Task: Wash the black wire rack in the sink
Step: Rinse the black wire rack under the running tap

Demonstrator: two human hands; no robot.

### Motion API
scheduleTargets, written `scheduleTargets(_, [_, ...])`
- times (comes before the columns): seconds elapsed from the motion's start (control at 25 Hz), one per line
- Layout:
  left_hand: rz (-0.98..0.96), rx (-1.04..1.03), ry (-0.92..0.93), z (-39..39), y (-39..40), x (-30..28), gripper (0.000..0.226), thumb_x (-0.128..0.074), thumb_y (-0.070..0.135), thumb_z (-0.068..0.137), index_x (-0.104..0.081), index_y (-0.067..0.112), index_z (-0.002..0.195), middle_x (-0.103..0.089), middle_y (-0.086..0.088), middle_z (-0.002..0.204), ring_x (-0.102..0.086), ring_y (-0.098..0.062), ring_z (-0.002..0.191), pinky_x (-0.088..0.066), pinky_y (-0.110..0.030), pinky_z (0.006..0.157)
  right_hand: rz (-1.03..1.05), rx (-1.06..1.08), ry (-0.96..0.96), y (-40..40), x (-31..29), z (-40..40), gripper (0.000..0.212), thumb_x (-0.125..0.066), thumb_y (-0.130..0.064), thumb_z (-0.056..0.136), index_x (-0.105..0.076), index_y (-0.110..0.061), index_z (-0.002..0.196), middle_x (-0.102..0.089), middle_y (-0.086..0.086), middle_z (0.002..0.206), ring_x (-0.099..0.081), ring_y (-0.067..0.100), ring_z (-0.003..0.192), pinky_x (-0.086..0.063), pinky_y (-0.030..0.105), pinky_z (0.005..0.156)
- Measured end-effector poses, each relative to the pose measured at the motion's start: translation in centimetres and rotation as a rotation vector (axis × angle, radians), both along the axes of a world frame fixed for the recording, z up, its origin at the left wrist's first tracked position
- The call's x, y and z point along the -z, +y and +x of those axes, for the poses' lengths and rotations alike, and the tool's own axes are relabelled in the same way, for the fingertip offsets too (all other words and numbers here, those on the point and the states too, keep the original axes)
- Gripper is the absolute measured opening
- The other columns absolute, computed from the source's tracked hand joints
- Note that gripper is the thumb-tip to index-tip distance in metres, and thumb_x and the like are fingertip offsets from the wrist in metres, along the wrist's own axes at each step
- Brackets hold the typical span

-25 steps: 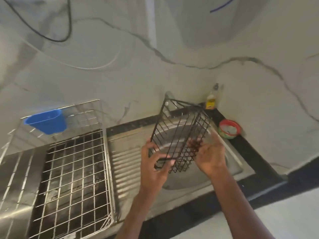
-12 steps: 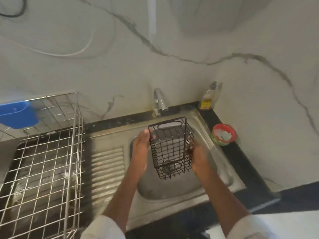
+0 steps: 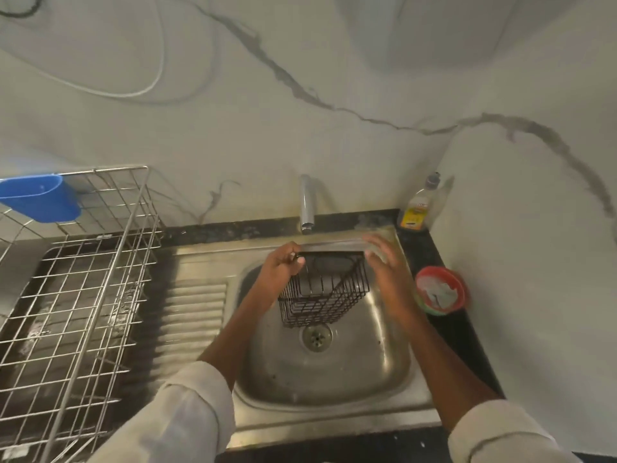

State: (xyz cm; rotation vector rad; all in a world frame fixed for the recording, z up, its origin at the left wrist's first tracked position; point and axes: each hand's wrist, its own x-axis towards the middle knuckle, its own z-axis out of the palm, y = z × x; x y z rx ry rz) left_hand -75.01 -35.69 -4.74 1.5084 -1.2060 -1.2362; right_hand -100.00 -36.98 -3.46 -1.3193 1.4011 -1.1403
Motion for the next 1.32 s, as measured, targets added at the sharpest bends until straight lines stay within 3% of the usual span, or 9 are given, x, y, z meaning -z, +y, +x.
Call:
scheduleTargets(0.16, [-0.027, 0.088, 0.005, 0.3, -2.0, 1.1, 0.017, -0.064, 0.01, 0.094, -0.062, -0.006, 0.099, -0.056, -0.011, 0.085, -0.05, -0.019, 0.081, -0.04, -0.034, 0.076, 0.104, -0.51, 0.383, -3.5, -2.0, 1.6, 0.019, -0.065, -0.015, 0.099, -0.074, -0.022, 0.114, -0.075, -0.009, 0.104, -0.069, -0.005, 0.093, -0.052, 0.025, 0.09])
scheduleTargets(0.44, [0.223, 0.024, 0.272, 0.9, -6.5, 2.2, 0.017, -0.068, 0.013, 0.092, -0.071, 0.013, 0.109, -0.071, -0.014, 0.114, -0.066, -0.036, 0.112, -0.049, -0.047, 0.101, 0.448, -0.357, 0.326, -3.0, -1.2, 4.0, 0.034, -0.045, -0.011, 0.105, -0.076, -0.02, 0.095, -0.059, -0.002, 0.067, -0.047, 0.009, 0.057, -0.038, 0.024, 0.058])
scheduleTargets(0.6, [0.244, -0.102, -0.375, -0.3, -10.7, 2.5, 0.03, -0.058, 0.031, 0.106, -0.057, 0.009, 0.125, -0.067, -0.015, 0.123, -0.065, -0.034, 0.108, -0.054, -0.043, 0.089, 0.589, -0.046, 0.147, -2.5, -0.5, 5.7, 0.031, -0.043, -0.005, 0.102, -0.07, -0.009, 0.086, -0.052, 0.003, 0.064, -0.041, 0.013, 0.054, -0.03, 0.025, 0.05])
scheduleTargets(0.72, [0.215, -0.014, -0.561, -0.3, -12.5, 3.6, 0.035, -0.053, 0.03, 0.106, -0.056, 0.008, 0.133, -0.069, -0.016, 0.125, -0.067, -0.04, 0.112, -0.056, -0.049, 0.096, 0.712, 0.096, 0.052, -3.0, 0.0, 6.2, 0.032, -0.04, -0.004, 0.099, -0.065, -0.014, 0.082, -0.048, 0.001, 0.061, -0.036, 0.013, 0.047, -0.027, 0.025, 0.049])
scheduleTargets(0.8, [0.177, -0.006, -0.48, -0.3, -12.7, 4.8, 0.029, -0.05, 0.031, 0.108, -0.058, 0.01, 0.127, -0.069, -0.018, 0.126, -0.067, -0.037, 0.107, -0.057, -0.051, 0.094, 0.798, 0.168, -0.073, -2.9, 0.6, 6.4, 0.033, -0.036, -0.006, 0.099, -0.063, -0.016, 0.083, -0.046, -0.002, 0.057, -0.033, 0.011, 0.045, -0.03, 0.025, 0.051])
scheduleTargets(1.0, [0.603, -0.254, 0.443, -1.0, -10.9, 4.9, 0.042, -0.048, 0.045, 0.109, -0.068, 0.008, 0.111, -0.076, -0.02, 0.113, -0.071, -0.031, 0.092, -0.056, -0.042, 0.082, 0.975, 0.289, -0.476, -2.8, 1.7, 7.2, 0.037, -0.033, -0.009, 0.105, -0.058, -0.019, 0.08, -0.046, -0.003, 0.063, -0.038, 0.011, 0.052, -0.045, 0.033, 0.071])
scheduleTargets(1.12, [0.535, -0.317, 0.286, -0.6, -8.9, 5.5, 0.048, -0.054, 0.051, 0.107, -0.071, 0.007, 0.115, -0.077, -0.014, 0.103, -0.072, -0.032, 0.093, -0.055, -0.043, 0.089, 0.998, 0.324, -0.614, -2.4, 1.4, 8.3, 0.038, -0.03, -0.006, 0.107, -0.055, -0.016, 0.081, -0.049, 0.004, 0.07, -0.053, 0.02, 0.063, -0.047, 0.044, 0.084])
scheduleTargets(1.24, [0.248, -0.409, 0.177, 0.7, -3.5, 5.9, 0.015, -0.062, 0.022, 0.105, -0.071, 0.011, 0.112, -0.075, -0.01, 0.103, -0.07, -0.035, 0.102, -0.054, -0.035, 0.083, 0.963, 0.314, -0.65, -1.8, 0.8, 9.5, 0.036, -0.025, -0.001, 0.108, -0.052, -0.012, 0.086, -0.054, 0.01, 0.074, -0.066, 0.031, 0.075, -0.046, 0.054, 0.093])
scheduleTargets(1.32, [0.107, -0.344, 0.191, 2.2, 1.3, 6.1, 0.03, -0.06, -0.001, 0.095, -0.07, 0.018, 0.117, -0.073, -0.004, 0.114, -0.067, -0.029, 0.113, -0.052, -0.032, 0.088, 0.948, 0.307, -0.683, -1.7, 0.4, 10.2, 0.035, -0.025, -0.001, 0.109, -0.053, -0.011, 0.09, -0.058, 0.012, 0.078, -0.068, 0.034, 0.08, -0.048, 0.055, 0.093])
